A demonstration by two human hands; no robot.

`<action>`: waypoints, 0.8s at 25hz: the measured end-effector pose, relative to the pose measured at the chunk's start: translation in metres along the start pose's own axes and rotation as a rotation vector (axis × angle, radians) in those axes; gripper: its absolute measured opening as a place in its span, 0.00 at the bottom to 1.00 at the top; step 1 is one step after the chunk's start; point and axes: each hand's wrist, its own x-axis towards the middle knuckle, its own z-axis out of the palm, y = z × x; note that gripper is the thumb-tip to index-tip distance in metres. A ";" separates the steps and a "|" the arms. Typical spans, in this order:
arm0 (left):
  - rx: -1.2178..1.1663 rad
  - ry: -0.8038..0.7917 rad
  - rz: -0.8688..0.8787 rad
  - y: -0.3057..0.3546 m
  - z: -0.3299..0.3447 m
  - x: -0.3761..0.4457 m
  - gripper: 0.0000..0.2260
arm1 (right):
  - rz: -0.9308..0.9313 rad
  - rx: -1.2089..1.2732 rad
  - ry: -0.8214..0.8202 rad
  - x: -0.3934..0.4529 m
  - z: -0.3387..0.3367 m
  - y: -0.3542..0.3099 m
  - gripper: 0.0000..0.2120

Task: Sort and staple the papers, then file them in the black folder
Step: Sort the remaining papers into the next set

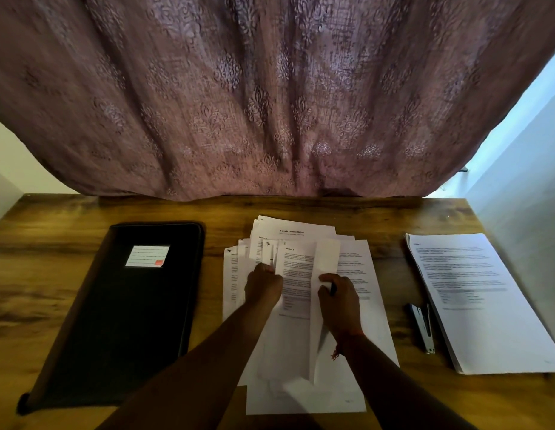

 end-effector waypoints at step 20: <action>0.159 0.003 0.194 -0.003 -0.004 -0.011 0.09 | 0.007 0.005 -0.006 -0.002 -0.001 -0.001 0.11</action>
